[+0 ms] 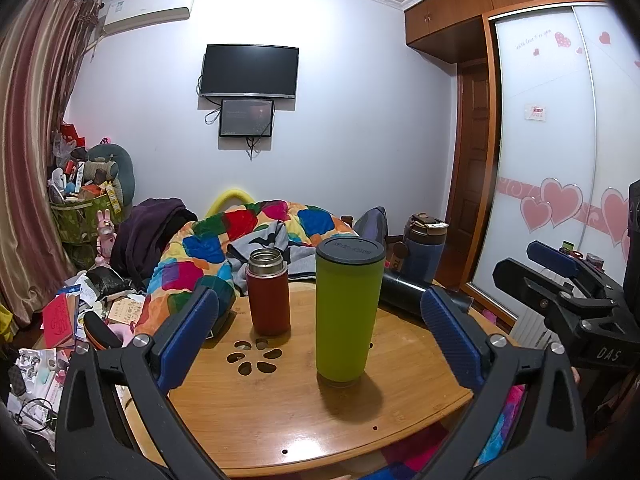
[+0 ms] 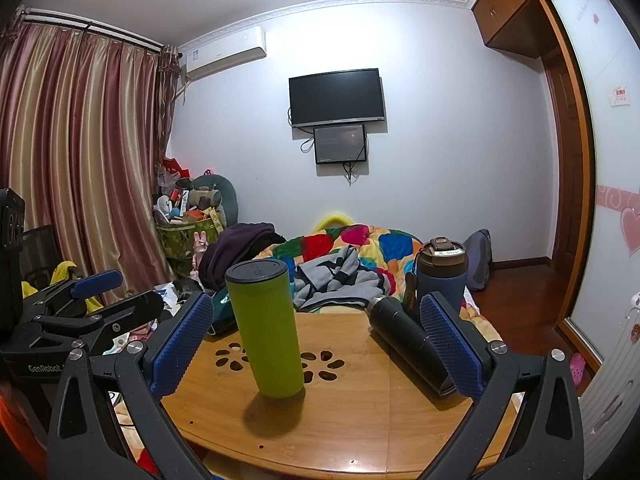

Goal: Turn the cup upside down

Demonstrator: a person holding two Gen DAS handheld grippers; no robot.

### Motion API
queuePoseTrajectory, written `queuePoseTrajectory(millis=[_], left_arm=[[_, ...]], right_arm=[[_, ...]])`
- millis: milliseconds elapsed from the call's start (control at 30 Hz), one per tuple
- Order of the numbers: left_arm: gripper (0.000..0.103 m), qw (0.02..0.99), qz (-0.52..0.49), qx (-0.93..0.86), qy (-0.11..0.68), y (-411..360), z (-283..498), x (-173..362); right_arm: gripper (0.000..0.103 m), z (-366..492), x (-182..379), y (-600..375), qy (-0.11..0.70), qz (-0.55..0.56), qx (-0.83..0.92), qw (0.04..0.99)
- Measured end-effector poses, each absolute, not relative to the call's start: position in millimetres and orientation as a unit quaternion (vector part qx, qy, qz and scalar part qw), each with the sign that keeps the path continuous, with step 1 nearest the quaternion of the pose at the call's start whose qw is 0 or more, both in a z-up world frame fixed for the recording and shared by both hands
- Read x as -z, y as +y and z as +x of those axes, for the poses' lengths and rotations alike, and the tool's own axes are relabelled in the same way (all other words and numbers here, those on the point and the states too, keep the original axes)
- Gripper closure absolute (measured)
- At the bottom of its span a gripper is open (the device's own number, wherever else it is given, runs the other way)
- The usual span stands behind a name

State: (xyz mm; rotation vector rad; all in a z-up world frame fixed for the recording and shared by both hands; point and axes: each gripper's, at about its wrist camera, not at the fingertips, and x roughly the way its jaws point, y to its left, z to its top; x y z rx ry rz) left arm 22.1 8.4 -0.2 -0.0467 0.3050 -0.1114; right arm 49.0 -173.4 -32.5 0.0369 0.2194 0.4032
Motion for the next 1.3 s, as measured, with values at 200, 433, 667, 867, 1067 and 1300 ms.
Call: queuePoseTrajectory(millis=[200, 433, 667, 867, 1067, 1300], left_arm=[[0.000, 0.987, -0.017, 0.056, 0.150, 5.7, 22.1, 0.5], [0.000, 0.987, -0.015, 0.055, 0.148, 2.9, 22.1, 1.2], [0.000, 0.987, -0.015, 0.055, 0.151, 3.4, 22.8, 0.9], [0.000, 0.987, -0.017, 0.057, 0.151, 3.5, 24.2, 2.3], [0.000, 0.985, -0.028, 0.065, 0.156, 5.8, 26.0, 2.9], [0.000, 0.984, -0.041, 0.072, 0.160, 8.2, 27.5, 3.7]], right_arm=[[0.000, 48.9, 32.7, -173.7, 0.109, 0.019, -0.200, 0.974], [0.000, 49.0, 32.8, -173.6, 0.109, 0.019, -0.199, 0.974], [0.000, 48.6, 33.3, -173.2, 0.109, 0.020, -0.199, 0.974], [0.000, 48.5, 34.0, -173.1, 0.110, 0.020, -0.198, 0.974], [0.000, 48.1, 38.1, -172.0, 0.112, 0.020, -0.198, 0.974], [0.000, 48.3, 39.2, -172.2, 0.113, 0.021, -0.198, 0.973]])
